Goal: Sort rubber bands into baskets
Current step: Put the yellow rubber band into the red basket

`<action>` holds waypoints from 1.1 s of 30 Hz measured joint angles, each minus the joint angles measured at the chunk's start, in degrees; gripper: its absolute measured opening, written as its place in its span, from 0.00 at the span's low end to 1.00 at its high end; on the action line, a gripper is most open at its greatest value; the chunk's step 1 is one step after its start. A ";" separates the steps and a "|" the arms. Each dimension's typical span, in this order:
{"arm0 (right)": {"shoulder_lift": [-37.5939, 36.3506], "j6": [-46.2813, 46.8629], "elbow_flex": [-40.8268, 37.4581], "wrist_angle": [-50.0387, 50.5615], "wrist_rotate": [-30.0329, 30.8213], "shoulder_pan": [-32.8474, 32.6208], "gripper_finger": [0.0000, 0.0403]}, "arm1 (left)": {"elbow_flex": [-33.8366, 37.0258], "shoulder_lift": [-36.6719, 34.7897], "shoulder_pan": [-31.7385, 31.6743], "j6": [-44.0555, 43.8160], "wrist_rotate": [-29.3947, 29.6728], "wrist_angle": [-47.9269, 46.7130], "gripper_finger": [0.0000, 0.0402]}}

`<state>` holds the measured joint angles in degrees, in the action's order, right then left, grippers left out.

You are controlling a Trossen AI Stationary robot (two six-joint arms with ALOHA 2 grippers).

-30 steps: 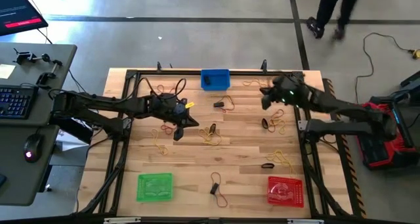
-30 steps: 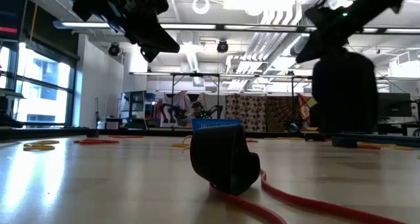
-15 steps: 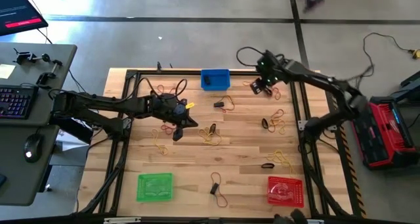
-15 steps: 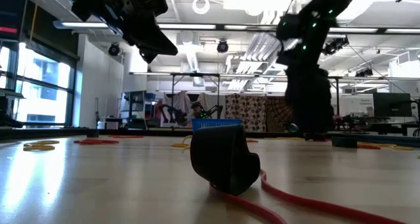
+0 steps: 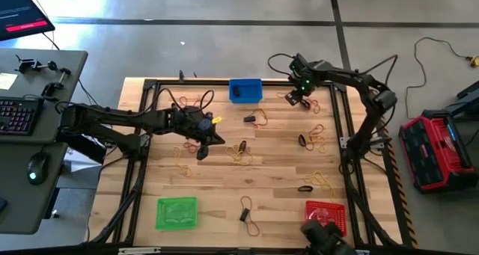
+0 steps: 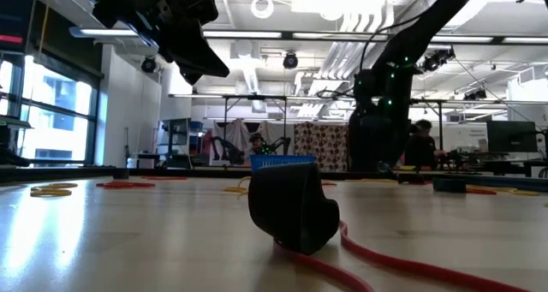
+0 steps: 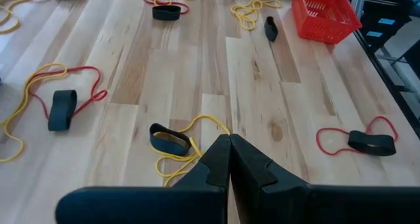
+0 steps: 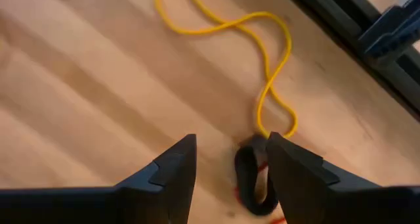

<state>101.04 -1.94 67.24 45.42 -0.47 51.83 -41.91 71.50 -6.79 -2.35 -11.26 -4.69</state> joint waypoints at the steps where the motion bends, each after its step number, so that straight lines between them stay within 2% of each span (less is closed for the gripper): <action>1: 0.65 0.20 0.00 -0.71 0.01 0.16 0.43 | 0.00 0.00 0.00 -0.02 0.01 0.00 0.00; 10: 3.88 0.55 0.02 -6.46 3.32 0.38 0.42 | 0.00 0.00 0.00 -0.59 0.17 -0.16 0.00; 18: 7.77 1.93 0.22 -7.01 4.00 1.51 0.36 | -0.02 0.02 0.00 -1.10 0.15 -0.24 0.00; 24: 7.88 1.89 0.19 -7.52 3.82 1.86 0.25 | -0.02 0.02 0.01 -2.08 0.12 -0.26 0.00; 30: 7.95 1.47 0.13 -7.80 4.26 2.15 0.04 | -0.02 0.02 0.02 -2.56 0.10 -0.26 0.00; 33: 8.07 1.49 0.82 -6.47 4.65 2.15 0.02 | -0.02 0.02 0.02 -2.54 0.11 -0.26 0.00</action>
<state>109.11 -0.45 68.06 38.95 4.18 53.98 -41.93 71.53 -6.77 -4.89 -11.15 -4.95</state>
